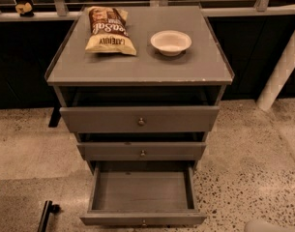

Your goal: Close bottom drawer

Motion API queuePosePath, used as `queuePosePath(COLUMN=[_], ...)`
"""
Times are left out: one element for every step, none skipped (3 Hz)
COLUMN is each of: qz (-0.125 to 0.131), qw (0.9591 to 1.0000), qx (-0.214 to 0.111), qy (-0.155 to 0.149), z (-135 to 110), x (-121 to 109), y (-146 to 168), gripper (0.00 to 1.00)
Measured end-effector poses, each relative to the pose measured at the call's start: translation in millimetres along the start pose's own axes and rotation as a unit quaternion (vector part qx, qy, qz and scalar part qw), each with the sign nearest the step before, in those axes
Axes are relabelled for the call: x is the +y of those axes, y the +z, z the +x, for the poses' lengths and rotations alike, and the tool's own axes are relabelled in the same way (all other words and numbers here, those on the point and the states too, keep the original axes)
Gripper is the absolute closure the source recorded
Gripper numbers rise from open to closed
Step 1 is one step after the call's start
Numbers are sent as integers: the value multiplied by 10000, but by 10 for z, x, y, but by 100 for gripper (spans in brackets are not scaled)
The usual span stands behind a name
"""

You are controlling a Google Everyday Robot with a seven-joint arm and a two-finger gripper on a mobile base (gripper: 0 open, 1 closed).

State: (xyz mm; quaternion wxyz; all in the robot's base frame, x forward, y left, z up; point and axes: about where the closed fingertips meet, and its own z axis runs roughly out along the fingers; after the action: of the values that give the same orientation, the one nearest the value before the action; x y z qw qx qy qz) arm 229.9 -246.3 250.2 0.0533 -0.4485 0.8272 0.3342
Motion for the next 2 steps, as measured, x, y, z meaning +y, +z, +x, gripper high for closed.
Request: queuePosePath(qz=[-246, -1060], qw=[9996, 9933], qx=[-115, -452], qy=[83, 93], z=[58, 75], x=[-138, -193], y=[151, 597], gripper=[0, 0])
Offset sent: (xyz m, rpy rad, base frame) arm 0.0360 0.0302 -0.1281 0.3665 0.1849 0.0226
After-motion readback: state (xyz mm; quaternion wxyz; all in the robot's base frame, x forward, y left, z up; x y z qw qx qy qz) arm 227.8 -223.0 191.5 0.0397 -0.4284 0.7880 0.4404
